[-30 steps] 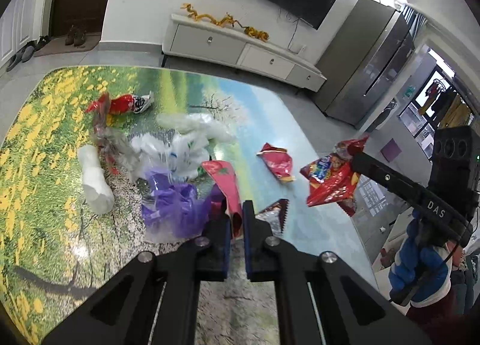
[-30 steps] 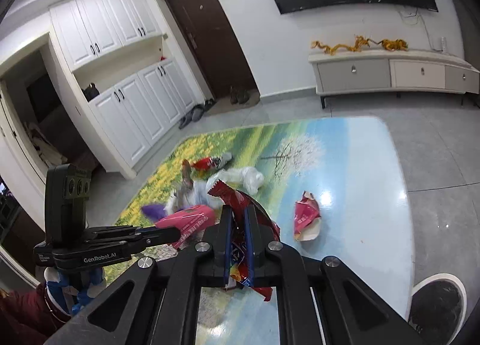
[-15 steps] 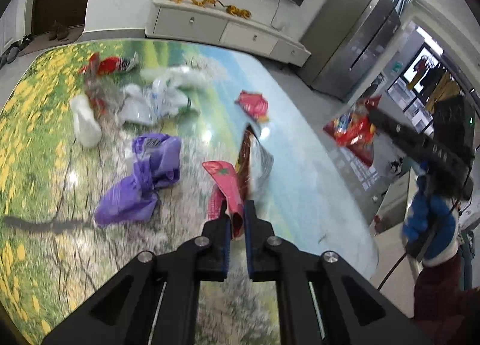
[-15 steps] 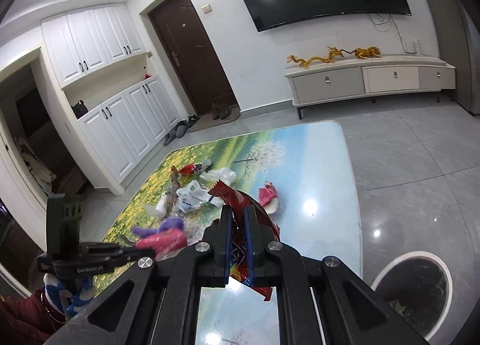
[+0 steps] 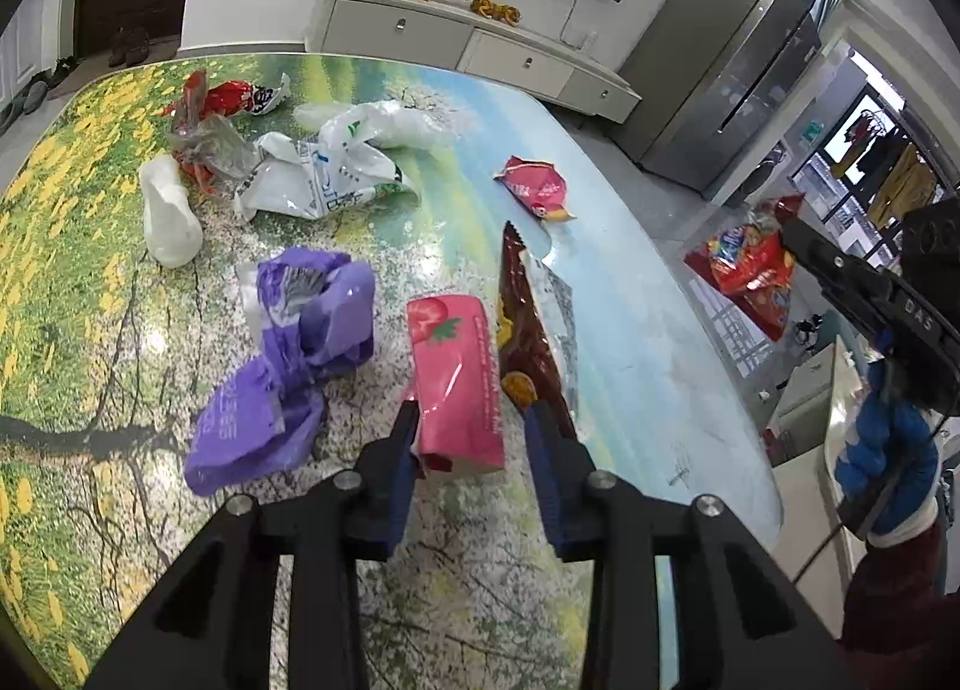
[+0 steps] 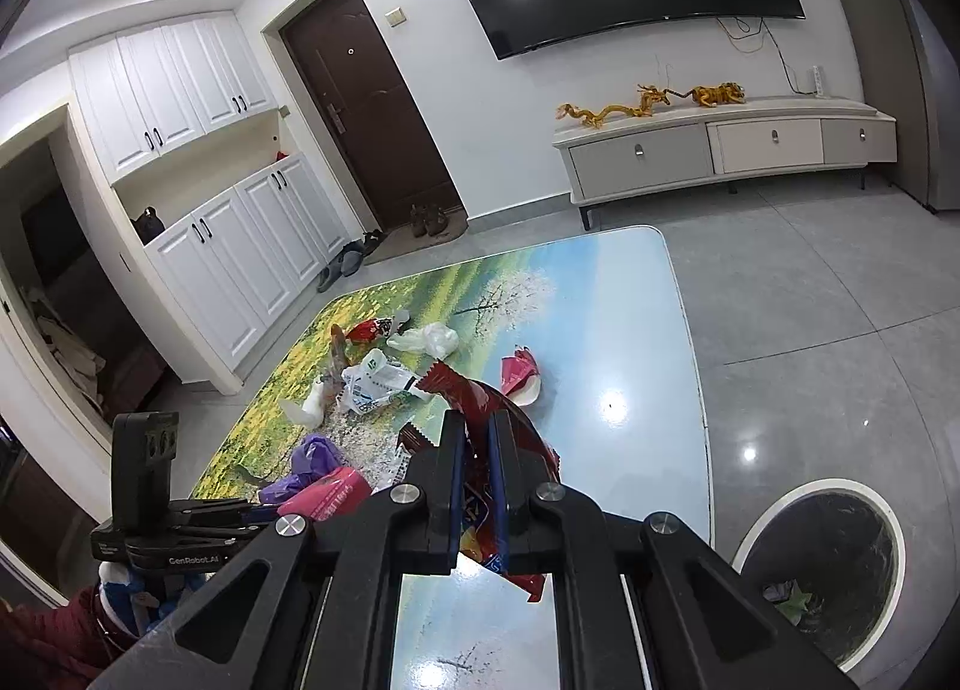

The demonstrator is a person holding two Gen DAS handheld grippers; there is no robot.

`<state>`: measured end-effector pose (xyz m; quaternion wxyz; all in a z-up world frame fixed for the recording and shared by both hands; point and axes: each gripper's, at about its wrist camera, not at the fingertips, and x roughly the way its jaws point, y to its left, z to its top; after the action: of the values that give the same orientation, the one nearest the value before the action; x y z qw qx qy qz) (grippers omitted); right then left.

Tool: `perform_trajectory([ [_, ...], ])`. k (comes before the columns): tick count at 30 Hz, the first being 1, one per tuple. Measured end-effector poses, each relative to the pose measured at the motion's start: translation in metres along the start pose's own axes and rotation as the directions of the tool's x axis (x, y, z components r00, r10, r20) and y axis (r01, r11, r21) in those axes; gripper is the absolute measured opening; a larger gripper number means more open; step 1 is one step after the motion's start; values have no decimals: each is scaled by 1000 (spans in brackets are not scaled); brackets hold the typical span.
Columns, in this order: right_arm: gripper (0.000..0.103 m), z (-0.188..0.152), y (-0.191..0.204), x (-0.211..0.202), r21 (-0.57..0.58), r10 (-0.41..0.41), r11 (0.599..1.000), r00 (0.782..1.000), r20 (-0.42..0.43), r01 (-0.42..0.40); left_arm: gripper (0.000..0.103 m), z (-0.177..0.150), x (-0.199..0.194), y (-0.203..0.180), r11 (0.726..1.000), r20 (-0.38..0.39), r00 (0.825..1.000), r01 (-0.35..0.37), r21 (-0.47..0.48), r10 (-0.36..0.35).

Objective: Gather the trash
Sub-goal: 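Grasp the pink wrapper with the left gripper while the right grasps the red chip bag, then carry the pink wrapper and red chip bag with both grippers to the bin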

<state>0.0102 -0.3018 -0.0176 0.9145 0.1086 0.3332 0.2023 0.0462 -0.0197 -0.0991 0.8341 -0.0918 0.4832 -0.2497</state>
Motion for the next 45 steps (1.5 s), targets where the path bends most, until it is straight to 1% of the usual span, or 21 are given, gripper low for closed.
perform_trajectory([
  [2,8,-1,-1,0,4,-1,1000,1000,-1,1,32,3,6,2,1000,-9,1000,-16,-4,16],
  [3,8,-2,-2,0,6,-2,1000,1000,-1,2,25,3,6,2,1000,-1,1000,-12,-11,12],
  [4,8,-4,-3,-1,9,-2,1000,1000,-1,2,17,3,6,0,1000,6,1000,-7,-11,7],
  [5,8,-3,-5,-1,11,-2,1000,1000,1,2,15,4,5,0,1000,14,1000,-9,-6,10],
  [11,8,-3,-16,-15,29,-11,1000,1000,28,10,9,6,-10,-8,1000,61,998,-24,2,24],
  [17,8,-3,-35,-41,60,-39,998,996,84,34,8,16,-38,-21,999,119,993,-26,34,22],
  [20,8,-4,-50,-57,83,-73,995,991,113,64,8,28,-48,-34,998,137,990,6,61,-14],
  [24,8,-9,-79,-75,133,-150,982,980,127,133,7,42,-42,-72,989,125,989,63,137,-80],
  [27,8,-18,-104,-86,178,-227,963,967,116,204,7,56,-20,-110,971,80,987,118,207,-137],
  [29,8,-25,-122,-92,212,-266,947,959,103,240,7,62,-2,-139,954,45,985,148,260,-165],
  [31,8,-32,-139,-96,244,-297,932,951,88,268,7,68,22,-168,933,-1,983,173,315,-182],
  [33,8,-39,-157,-97,278,-326,914,943,66,296,7,70,46,-194,915,-48,979,201,350,-197],
  [35,8,-45,-172,-100,305,-348,898,936,51,317,8,73,69,-223,895,-86,978,210,394,-192],
  [36,8,-48,-180,-100,317,-359,890,932,43,328,8,74,79,-235,887,-98,977,212,410,-188],
  [38,10,-51,-194,-101,341,-380,873,925,29,348,8,76,99,-257,873,-136,970,241,423,-202],
  [39,11,-53,-201,-101,352,-389,866,921,25,356,11,78,108,-268,869,-147,968,249,427,-205],
  [42,12,-57,-217,-101,377,-408,847,913,11,374,11,82,139,-293,860,-188,960,270,432,-207],
  [43,13,-57,-221,-100,381,-413,842,911,3,381,12,82,146,-298,860,-199,957,277,428,-209],
  [44,16,-59,-225,-99,384,-422,836,907,-5,392,17,83,154,-303,862,-215,953,287,418,-214],
  [45,26,-60,-228,-98,387,-429,831,903,-12,400,27,84,160,-306,864,-224,950,294,410,-217],
])
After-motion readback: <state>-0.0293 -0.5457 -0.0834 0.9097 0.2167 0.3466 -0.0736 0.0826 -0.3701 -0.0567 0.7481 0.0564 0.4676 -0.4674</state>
